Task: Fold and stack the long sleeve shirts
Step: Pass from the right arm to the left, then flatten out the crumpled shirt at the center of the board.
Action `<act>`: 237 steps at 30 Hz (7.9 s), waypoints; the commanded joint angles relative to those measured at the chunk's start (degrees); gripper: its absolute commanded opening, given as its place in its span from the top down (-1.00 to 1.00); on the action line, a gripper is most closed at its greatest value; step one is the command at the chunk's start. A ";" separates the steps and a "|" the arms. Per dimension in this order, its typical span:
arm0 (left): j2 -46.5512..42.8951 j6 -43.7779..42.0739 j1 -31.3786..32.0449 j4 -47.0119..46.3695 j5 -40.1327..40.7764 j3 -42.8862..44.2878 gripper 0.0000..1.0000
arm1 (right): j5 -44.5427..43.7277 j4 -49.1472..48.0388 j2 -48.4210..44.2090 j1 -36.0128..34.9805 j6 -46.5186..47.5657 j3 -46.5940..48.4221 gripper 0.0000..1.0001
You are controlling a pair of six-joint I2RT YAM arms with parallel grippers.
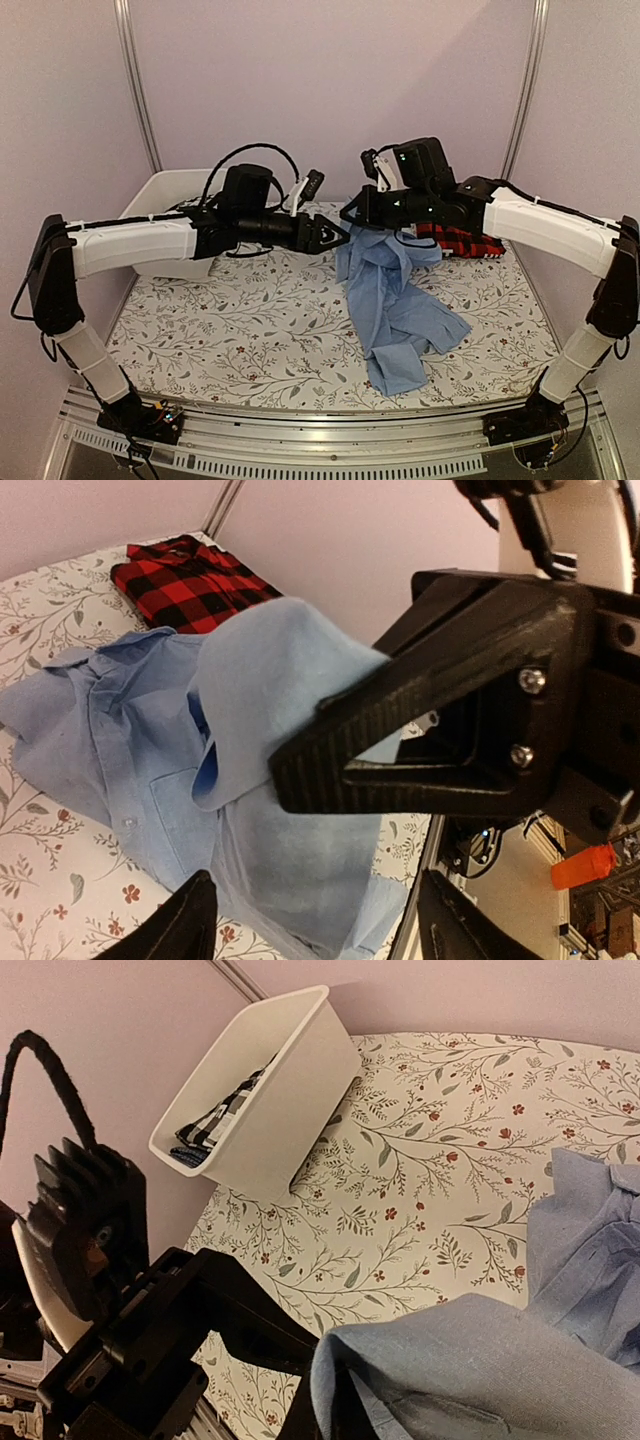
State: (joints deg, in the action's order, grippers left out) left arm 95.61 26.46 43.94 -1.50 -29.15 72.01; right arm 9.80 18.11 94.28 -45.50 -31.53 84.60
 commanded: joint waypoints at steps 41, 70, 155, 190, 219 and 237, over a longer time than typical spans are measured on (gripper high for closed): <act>-12.82 0.37 -27.53 33.71 28.08 7.52 1.00 | -17.30 0.00 -14.89 15.35 0.00 -30.30 -0.66; -8.78 -2.45 -31.41 36.87 23.58 14.40 1.00 | -30.81 14.53 -10.09 -4.89 -15.10 -36.28 -0.70; -0.78 -5.91 -51.03 48.38 18.74 35.73 1.00 | -49.10 24.08 -8.38 26.34 8.77 1.97 1.00; 10.64 1.14 -21.55 31.08 23.27 3.08 0.99 | -24.16 13.26 15.92 -5.96 -2.51 -1.55 -0.77; 42.35 -1.56 -29.34 42.38 28.32 38.82 1.00 | -15.39 4.37 2.69 14.18 6.71 -22.85 1.00; 25.54 -7.57 -22.59 45.76 28.66 37.45 -0.60 | -23.26 15.19 1.75 5.50 3.54 -15.43 -0.56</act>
State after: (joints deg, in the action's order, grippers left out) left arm 131.70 19.90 17.10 44.23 -2.02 115.81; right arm -9.37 28.82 98.24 -36.03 -25.32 67.46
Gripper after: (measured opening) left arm 0.736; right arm 0.736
